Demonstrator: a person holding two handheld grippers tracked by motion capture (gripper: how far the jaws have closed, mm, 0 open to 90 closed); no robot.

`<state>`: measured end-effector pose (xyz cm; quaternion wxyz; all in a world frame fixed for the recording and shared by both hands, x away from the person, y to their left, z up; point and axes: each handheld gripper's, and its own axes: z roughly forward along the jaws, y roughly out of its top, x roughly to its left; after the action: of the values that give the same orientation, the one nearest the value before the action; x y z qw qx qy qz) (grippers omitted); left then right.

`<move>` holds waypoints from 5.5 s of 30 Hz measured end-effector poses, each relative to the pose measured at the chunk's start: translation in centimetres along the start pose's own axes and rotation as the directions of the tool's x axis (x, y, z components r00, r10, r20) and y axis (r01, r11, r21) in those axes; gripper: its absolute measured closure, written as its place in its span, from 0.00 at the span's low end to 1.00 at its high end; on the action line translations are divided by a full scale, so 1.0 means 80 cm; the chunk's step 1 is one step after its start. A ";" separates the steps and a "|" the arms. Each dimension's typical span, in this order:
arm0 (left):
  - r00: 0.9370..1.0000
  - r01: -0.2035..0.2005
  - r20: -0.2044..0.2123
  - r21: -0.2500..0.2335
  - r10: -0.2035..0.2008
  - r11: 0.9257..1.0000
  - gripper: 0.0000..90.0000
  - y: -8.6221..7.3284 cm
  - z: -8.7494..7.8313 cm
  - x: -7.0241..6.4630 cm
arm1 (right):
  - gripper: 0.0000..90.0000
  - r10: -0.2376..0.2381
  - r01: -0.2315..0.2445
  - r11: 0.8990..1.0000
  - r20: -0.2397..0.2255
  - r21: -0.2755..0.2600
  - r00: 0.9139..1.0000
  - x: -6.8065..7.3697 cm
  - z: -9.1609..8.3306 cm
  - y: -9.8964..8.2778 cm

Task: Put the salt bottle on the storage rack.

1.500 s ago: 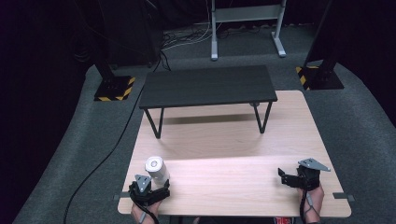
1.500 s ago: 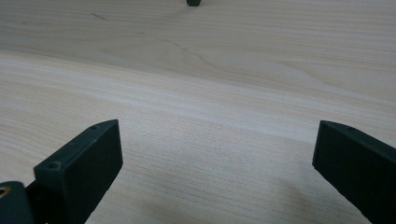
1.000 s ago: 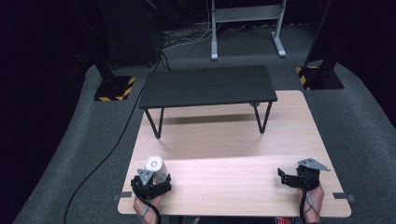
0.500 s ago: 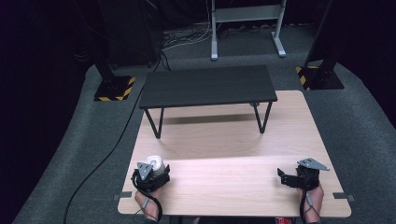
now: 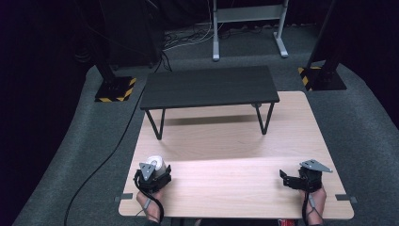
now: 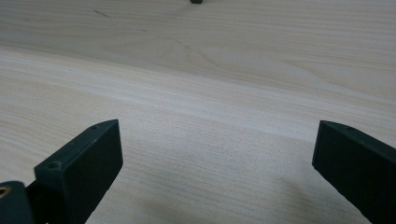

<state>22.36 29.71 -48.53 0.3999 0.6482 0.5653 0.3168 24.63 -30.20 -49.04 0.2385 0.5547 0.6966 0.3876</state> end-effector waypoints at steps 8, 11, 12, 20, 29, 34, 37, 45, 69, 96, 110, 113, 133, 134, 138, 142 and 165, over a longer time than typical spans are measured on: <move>1.000 0.007 0.024 -0.006 -0.007 1.000 0.32 -0.005 -0.007 0.001 | 0.00 0.004 -0.004 1.000 0.001 -0.001 1.000 0.000 0.000 0.000; 1.000 0.003 0.024 -0.003 -0.003 1.000 0.32 -0.006 -0.009 0.000 | 0.00 0.002 -0.002 1.000 0.000 -0.001 1.000 0.000 0.000 0.000; 1.000 0.002 0.024 -0.002 -0.002 1.000 0.32 -0.005 -0.010 0.000 | 0.00 0.002 -0.002 1.000 0.001 -0.001 1.000 0.000 0.000 0.000; 0.999 -0.003 0.033 -0.013 0.004 1.000 0.32 -0.003 -0.017 -0.001 | 0.00 0.000 0.000 1.000 0.000 0.002 1.000 0.000 0.000 0.000; 0.998 -0.010 0.062 -0.018 0.011 1.000 0.32 0.010 -0.020 -0.004 | 0.00 -0.001 0.001 1.000 0.000 0.005 1.000 0.000 0.001 0.001; 0.997 -0.019 0.076 -0.022 0.021 1.000 0.32 0.017 -0.021 -0.007 | 0.01 -0.003 0.003 1.000 -0.003 0.008 1.000 -0.001 0.001 0.002; 0.996 -0.030 0.084 -0.027 0.032 0.999 0.32 0.021 -0.020 -0.010 | 0.00 0.000 0.000 1.000 -0.005 0.009 1.000 -0.001 0.001 0.002; 0.994 -0.043 0.101 -0.040 0.046 0.998 0.32 0.031 -0.020 -0.015 | 0.01 -0.002 0.002 1.000 -0.007 0.007 1.000 -0.002 0.001 0.002; 0.981 -0.088 0.171 -0.053 0.096 0.995 0.32 0.067 0.003 -0.033 | 0.00 -0.001 0.001 1.000 -0.006 0.008 1.000 -0.001 0.001 0.002; 0.966 -0.121 0.223 -0.044 0.128 0.992 0.32 0.105 0.030 -0.048 | 0.01 0.006 -0.006 1.000 -0.010 0.002 1.000 -0.003 0.000 0.000; 0.958 -0.143 0.245 -0.041 0.149 0.989 0.32 0.125 0.044 -0.061 | 0.01 0.005 -0.005 1.000 -0.013 0.002 1.000 -0.003 0.000 0.000; 0.954 -0.158 0.251 -0.036 0.162 0.987 0.32 0.131 0.049 -0.064 | 0.01 0.005 -0.005 1.000 -0.013 0.001 1.000 -0.003 0.000 0.000; 0.939 -0.188 0.287 -0.029 0.189 0.982 0.32 0.159 0.076 -0.088 | 0.01 0.005 -0.005 1.000 -0.019 -0.001 1.000 -0.005 0.000 0.000; 0.938 -0.191 0.289 -0.031 0.192 0.981 0.32 0.161 0.078 -0.089 | 0.01 0.005 -0.005 1.000 -0.020 -0.002 1.000 -0.005 0.000 0.000; 0.935 -0.196 0.294 -0.033 0.197 0.980 0.32 0.166 0.081 -0.093 | 0.01 0.005 -0.005 1.000 -0.020 -0.003 1.000 -0.005 0.000 -0.001; 0.931 -0.203 0.301 -0.040 0.206 0.978 0.32 0.175 0.085 -0.099 | 0.01 0.004 -0.004 1.000 -0.020 -0.004 1.000 -0.005 0.000 -0.001; 0.898 -0.262 0.342 -0.086 0.275 0.961 0.32 0.236 0.095 -0.129 | 0.01 0.007 -0.007 1.000 -0.023 -0.006 1.000 -0.006 -0.001 -0.001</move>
<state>36.31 17.54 -35.20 0.4590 0.7583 0.3839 0.2588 24.64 -30.73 -49.14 0.2308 0.5518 0.6962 0.3969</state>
